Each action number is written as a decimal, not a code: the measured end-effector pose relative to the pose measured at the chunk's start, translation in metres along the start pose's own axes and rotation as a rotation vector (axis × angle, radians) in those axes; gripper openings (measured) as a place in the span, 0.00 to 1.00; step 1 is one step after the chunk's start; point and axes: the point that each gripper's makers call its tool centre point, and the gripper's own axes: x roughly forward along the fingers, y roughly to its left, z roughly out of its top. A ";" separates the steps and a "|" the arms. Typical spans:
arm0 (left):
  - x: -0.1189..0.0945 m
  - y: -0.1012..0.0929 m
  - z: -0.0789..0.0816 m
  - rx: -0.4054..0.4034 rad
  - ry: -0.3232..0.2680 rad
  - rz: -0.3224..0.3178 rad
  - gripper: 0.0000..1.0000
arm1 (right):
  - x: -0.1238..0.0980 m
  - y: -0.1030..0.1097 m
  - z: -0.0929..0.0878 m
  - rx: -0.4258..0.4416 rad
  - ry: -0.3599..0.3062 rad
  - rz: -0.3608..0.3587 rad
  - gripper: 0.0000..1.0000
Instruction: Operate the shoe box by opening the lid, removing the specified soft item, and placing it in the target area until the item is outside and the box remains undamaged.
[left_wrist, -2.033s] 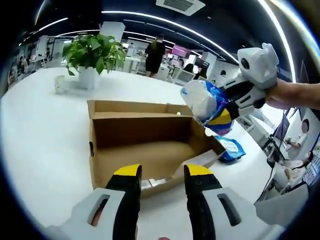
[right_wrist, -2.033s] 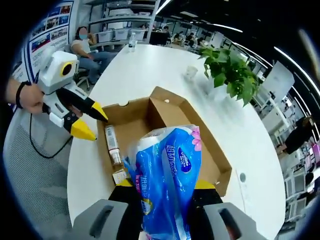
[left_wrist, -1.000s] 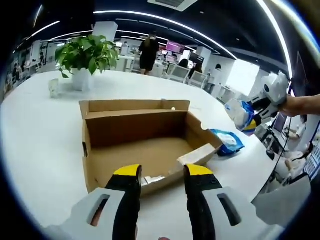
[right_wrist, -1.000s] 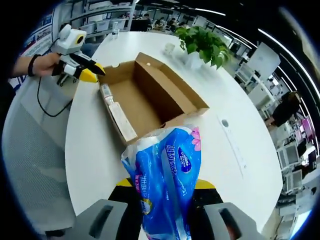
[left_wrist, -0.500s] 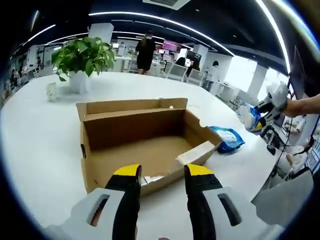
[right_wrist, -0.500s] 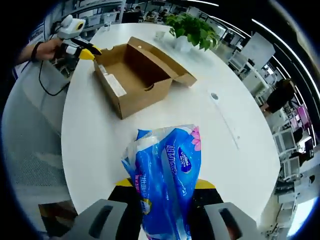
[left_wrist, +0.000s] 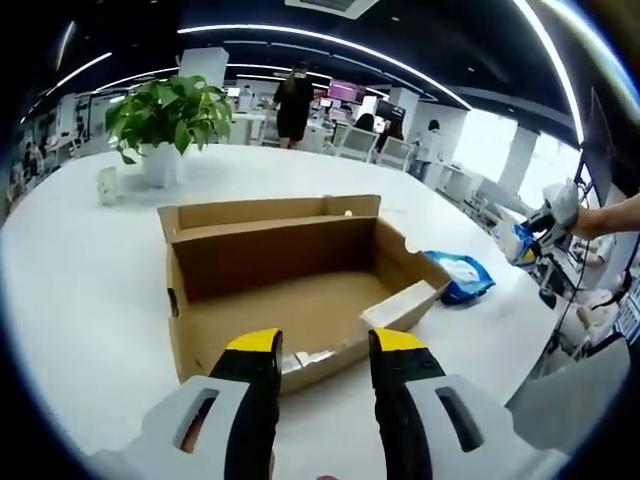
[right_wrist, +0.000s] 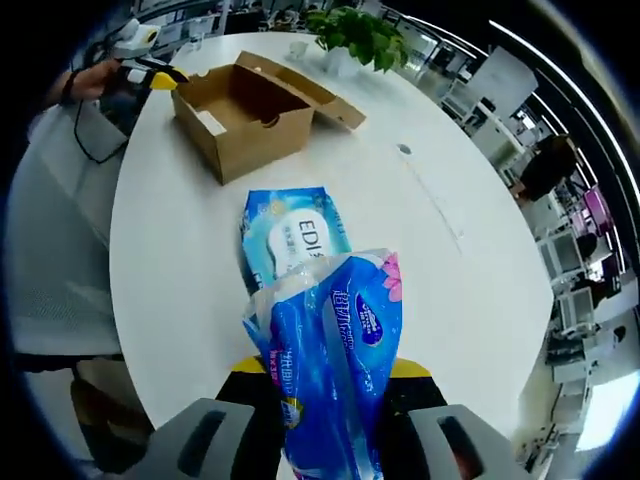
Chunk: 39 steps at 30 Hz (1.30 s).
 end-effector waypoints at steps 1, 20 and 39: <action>0.000 0.001 0.001 -0.005 -0.004 0.003 0.35 | -0.001 -0.001 -0.005 0.000 0.006 -0.002 0.31; 0.003 0.000 -0.002 0.036 0.012 0.012 0.36 | 0.003 -0.021 -0.052 -0.043 0.062 -0.008 0.33; 0.006 0.007 -0.008 0.053 0.030 0.028 0.37 | 0.035 -0.030 -0.056 -0.097 0.083 0.028 0.35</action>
